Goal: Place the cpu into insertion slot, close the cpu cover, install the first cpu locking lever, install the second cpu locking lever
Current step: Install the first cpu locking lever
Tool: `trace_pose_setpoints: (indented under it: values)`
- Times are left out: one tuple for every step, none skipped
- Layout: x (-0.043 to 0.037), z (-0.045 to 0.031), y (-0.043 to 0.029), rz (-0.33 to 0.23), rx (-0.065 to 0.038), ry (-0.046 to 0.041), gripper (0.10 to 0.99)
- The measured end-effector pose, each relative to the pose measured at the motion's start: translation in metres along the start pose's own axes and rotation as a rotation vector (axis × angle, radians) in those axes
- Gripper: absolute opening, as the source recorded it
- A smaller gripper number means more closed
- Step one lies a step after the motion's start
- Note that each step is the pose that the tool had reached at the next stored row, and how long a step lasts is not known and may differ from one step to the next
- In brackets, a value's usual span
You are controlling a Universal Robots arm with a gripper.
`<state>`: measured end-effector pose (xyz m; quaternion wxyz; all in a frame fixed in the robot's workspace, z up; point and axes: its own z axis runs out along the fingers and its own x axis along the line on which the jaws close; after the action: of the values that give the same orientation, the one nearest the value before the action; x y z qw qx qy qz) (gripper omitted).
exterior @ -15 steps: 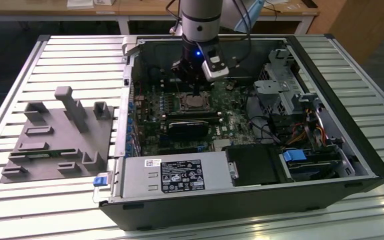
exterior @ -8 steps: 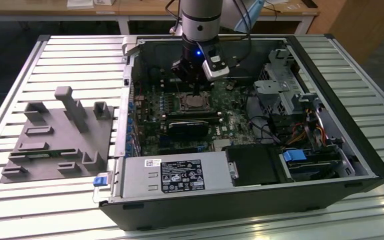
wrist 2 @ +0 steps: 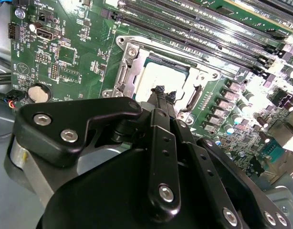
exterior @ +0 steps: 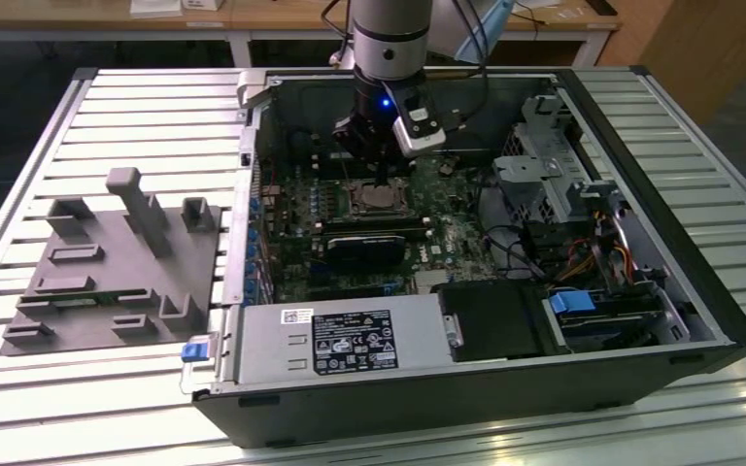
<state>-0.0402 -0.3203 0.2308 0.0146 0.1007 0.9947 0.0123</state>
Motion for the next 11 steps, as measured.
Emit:
trace_pose_setpoints:
  values:
    - [0.0000, 0.0000, 0.0000, 0.000, 0.000, 0.0000, 0.102]
    - [0.0000, 0.0000, 0.0000, 0.000, 0.000, 0.0000, 0.102]
    - [0.0010, -0.0001, -0.0002, 0.000, 0.000, 0.0000, 0.102]
    - [0.0028, -0.0001, -0.0006, 0.000, 0.000, -0.0001, 0.102]
    - [0.0055, -0.0002, -0.0012, 0.000, 0.000, -0.0004, 0.102]
    - [0.0086, -0.0003, -0.0018, 0.000, 0.000, -0.0010, 0.102]
    - [0.0120, -0.0004, -0.0025, 0.000, 0.000, -0.0017, 0.102]
    - [0.0154, -0.0005, -0.0031, 0.000, -0.001, -0.0026, 0.102]
    - [0.0190, -0.0006, -0.0039, 0.000, -0.001, -0.0035, 0.102]
    - [0.0227, -0.0007, -0.0046, 0.000, -0.001, -0.0044, 0.102]
    - [0.0265, -0.0008, -0.0054, 0.000, -0.001, -0.0055, 0.102]
